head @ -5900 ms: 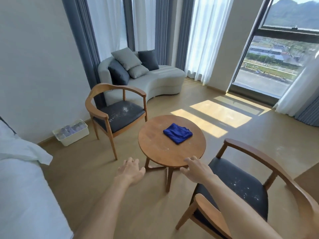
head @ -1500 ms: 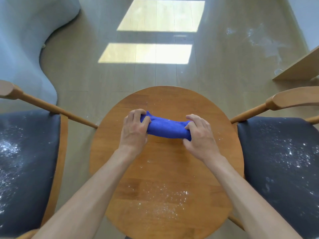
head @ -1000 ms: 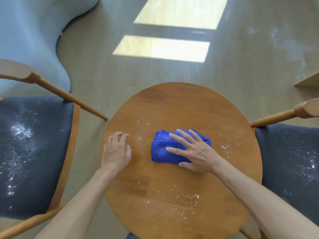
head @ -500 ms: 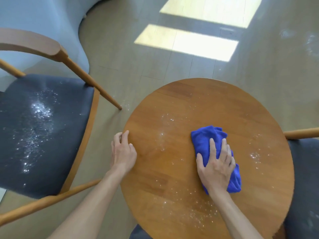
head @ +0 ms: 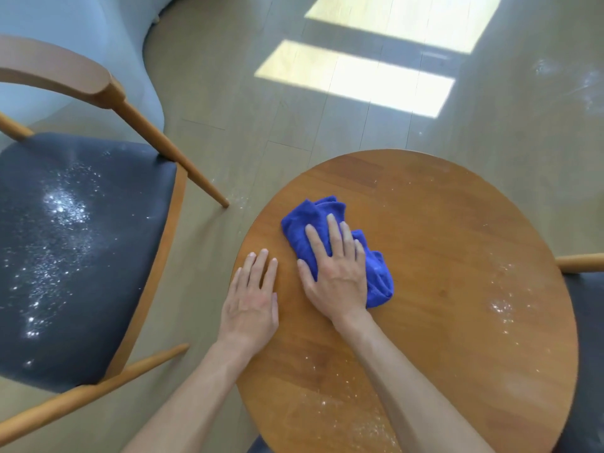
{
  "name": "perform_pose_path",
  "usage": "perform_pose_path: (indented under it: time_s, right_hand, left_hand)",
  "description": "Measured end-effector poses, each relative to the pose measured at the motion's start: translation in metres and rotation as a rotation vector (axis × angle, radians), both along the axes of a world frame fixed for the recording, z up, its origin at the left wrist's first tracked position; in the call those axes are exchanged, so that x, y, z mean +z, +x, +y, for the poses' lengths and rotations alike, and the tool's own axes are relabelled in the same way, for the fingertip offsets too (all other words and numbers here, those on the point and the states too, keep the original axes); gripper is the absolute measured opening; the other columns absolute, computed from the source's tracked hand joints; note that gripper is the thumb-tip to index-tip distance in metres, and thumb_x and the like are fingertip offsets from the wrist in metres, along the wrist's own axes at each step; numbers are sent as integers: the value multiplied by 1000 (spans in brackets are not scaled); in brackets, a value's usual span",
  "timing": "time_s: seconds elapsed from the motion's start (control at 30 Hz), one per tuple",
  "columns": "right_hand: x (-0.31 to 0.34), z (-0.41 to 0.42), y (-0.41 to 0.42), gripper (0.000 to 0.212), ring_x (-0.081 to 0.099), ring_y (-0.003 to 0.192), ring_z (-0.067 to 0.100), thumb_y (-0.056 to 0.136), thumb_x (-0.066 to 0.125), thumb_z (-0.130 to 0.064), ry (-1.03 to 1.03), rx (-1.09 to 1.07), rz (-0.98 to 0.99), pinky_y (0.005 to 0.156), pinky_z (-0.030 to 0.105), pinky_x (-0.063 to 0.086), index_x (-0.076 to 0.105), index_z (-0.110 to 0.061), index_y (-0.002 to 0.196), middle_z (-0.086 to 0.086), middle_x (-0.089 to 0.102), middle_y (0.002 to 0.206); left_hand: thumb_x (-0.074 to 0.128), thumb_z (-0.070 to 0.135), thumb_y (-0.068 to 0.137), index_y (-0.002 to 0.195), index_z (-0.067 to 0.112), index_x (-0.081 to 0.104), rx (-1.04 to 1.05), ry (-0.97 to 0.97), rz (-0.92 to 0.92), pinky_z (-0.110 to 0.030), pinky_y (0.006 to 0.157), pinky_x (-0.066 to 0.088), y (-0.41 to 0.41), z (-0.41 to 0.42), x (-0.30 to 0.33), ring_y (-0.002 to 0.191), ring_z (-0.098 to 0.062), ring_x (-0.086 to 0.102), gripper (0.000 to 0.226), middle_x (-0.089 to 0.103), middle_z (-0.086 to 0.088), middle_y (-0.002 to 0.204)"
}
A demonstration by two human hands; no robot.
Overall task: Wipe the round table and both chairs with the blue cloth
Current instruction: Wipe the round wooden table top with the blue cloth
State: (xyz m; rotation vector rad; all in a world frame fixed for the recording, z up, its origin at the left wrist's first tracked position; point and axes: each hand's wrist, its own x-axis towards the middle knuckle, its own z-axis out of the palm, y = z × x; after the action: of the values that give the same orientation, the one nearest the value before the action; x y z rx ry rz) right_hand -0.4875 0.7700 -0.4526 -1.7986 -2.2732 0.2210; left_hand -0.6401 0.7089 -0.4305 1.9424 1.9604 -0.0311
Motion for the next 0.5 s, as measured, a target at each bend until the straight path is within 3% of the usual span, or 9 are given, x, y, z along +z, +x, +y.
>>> perform_pose_path:
  time_s: [0.2,0.37,0.43,0.5]
  right_hand:
    - [1,-77,40,48,31,142,33,91,57,-37,23,237,16,106,54,37,55,-21,137,12,35,153]
    - [3,-90,110,45,34,141,31,91,57,-38,35,611,-54,105,53,39,56,-26,135,9,39,151]
    - [0,-69,132,45,36,140,30,91,58,-36,51,546,-67,106,52,38,56,-26,135,9,40,151]
    - [-3,-46,156,46,37,139,31,90,60,-34,76,322,-55,104,53,39,57,-23,135,12,40,150]
  left_hand:
    - [55,6,81,141,7,40,3,27,-9,-46,111,34,-1,-3,-3,141,-27,28,62,33,-10,152]
    - [39,11,78,141,7,42,21,81,66,-48,112,28,8,-5,-11,140,-32,28,63,33,-14,151]
    - [39,10,76,141,9,42,13,101,78,-52,111,27,13,-5,-12,140,-35,27,65,33,-17,150]
    - [39,9,76,141,9,41,-16,118,91,-52,111,25,17,-3,-11,140,-37,26,65,31,-18,150]
